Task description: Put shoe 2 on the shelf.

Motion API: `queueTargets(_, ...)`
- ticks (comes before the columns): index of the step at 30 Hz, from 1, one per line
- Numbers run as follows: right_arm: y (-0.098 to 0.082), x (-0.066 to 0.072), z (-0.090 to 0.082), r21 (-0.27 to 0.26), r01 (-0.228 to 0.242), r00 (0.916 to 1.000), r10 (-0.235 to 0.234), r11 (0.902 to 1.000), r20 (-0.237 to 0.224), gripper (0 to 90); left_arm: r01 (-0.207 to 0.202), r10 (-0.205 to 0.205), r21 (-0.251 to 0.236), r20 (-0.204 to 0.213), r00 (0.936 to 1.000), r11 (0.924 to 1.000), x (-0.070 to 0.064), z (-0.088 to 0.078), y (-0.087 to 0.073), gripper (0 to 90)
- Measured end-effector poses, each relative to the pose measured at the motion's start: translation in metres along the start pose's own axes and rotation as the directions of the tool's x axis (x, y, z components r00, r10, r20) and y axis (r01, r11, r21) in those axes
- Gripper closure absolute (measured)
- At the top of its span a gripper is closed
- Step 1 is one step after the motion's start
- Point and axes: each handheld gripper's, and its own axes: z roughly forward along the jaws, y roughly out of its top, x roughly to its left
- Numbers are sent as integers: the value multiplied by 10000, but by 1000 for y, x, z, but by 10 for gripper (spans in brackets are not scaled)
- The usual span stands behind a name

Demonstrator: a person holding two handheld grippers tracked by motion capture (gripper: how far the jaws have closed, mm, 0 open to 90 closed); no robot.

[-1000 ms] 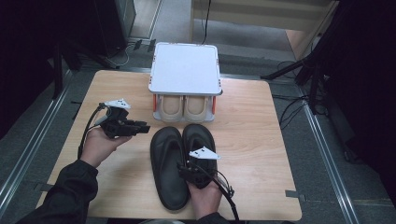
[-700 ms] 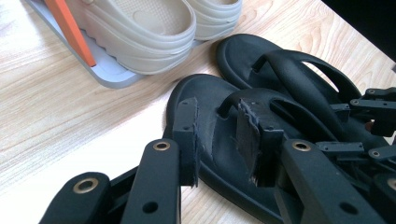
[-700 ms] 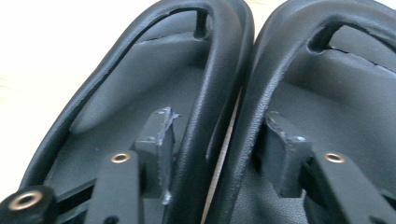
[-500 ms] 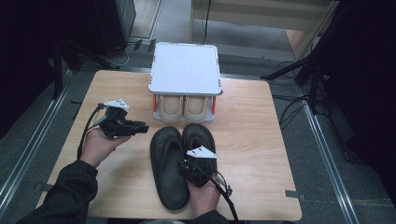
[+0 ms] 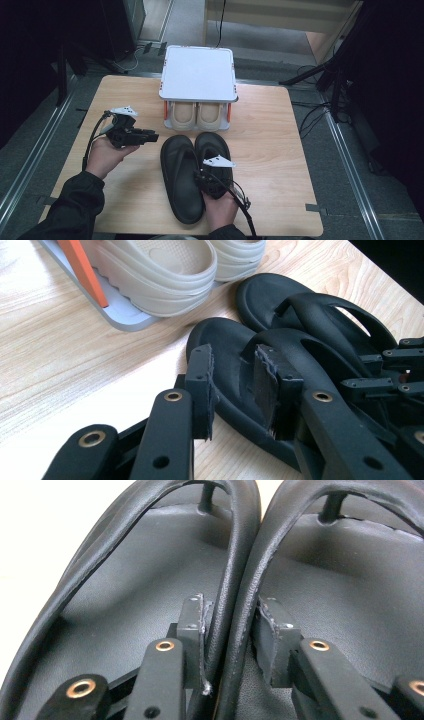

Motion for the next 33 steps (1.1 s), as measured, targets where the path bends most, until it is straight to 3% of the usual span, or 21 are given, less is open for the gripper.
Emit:
queueTargets(6,1,-6,-3,202,-16,9998,20,9998,-212,754,124,-124,27,88,9999,9999,1,0,0,728)
queueTargets(14,4,-13,-4,434,277,9972,-247,9987,-701,760,224,-224,-22,-104,9997,9997,5,-2,-2,686)
queueTargets(25,17,-28,-17,775,1156,9840,-1035,9903,-1450,762,169,-166,67,-308,9994,9998,8,-2,-5,662)
queueTargets(28,22,-30,-24,804,1514,9718,-1334,9852,-1945,762,251,-251,8,-303,9992,9997,11,-3,-6,648)
queueTargets(30,26,-32,-27,836,1973,9571,-1734,9768,-2322,761,272,-273,-19,-344,9990,9996,13,-4,-8,616)
queueTargets(33,30,-36,-28,922,2744,9277,-2382,9572,-2875,761,308,-304,86,-481,9984,9995,15,-5,-9,590)
